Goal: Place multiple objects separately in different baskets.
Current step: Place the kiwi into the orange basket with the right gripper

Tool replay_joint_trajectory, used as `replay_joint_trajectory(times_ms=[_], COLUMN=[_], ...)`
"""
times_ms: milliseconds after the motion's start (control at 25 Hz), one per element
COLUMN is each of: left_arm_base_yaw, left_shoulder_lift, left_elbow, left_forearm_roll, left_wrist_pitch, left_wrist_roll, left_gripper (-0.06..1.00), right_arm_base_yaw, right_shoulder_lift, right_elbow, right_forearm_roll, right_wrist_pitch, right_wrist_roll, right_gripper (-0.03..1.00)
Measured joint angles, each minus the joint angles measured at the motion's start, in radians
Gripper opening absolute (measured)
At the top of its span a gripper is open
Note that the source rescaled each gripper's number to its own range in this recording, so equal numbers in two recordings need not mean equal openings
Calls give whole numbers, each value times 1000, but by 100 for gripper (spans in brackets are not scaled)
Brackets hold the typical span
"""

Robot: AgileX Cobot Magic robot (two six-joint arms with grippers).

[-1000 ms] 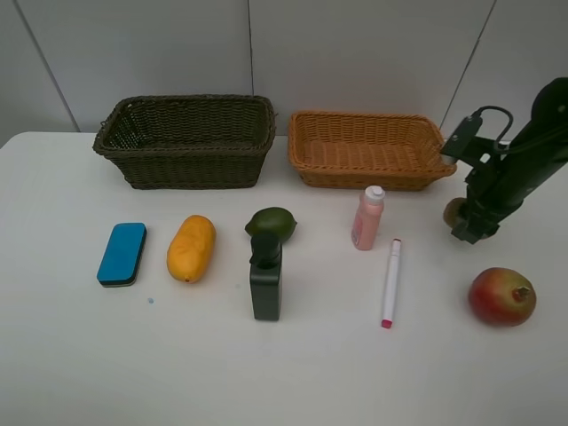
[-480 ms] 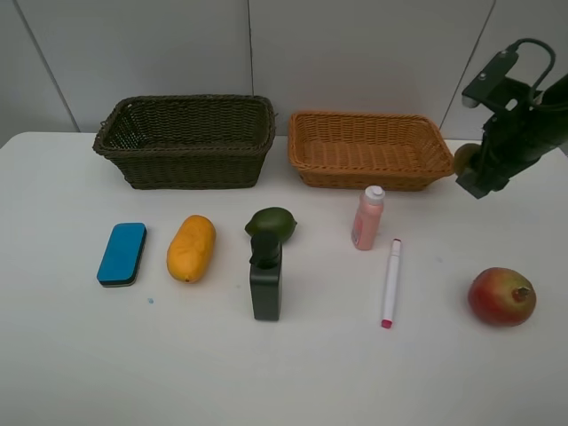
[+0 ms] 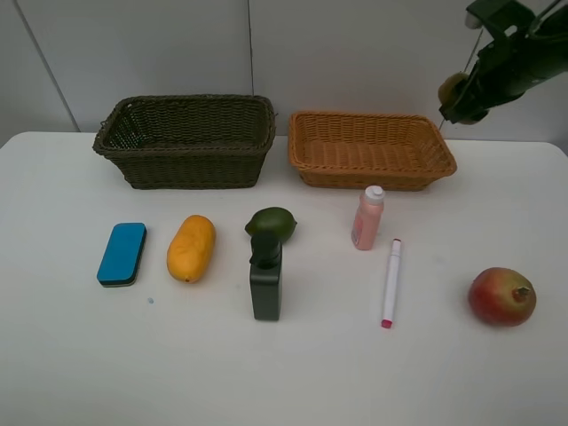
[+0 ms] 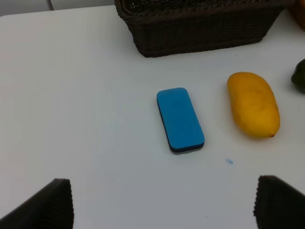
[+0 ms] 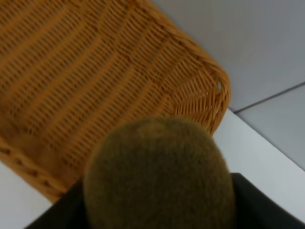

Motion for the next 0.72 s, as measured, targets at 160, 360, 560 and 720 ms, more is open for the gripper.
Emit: replay_joint_trajectory(times_ms=[160, 360, 560, 720], left_arm_base_yaw=[0, 0, 0, 0], left_shoulder_lift=[0, 0, 0, 0], left_elbow=[0, 0, 0, 0], left_forearm_roll=[0, 0, 0, 0], left_wrist_pitch=[0, 0, 0, 0], left_wrist_roll=[0, 0, 0, 0], left_gripper=[100, 100, 100, 100], right_arm_base_yaw=[9, 59, 81, 80], right_shoulder_lift=[90, 214, 340, 413], right_elbow=[-94, -196, -271, -293], right_forearm_roll=[85, 112, 132, 142], right_wrist_pitch=[-7, -20, -35, -76], right_wrist_roll=[0, 0, 0, 0], right_gripper=[58, 58, 58, 58])
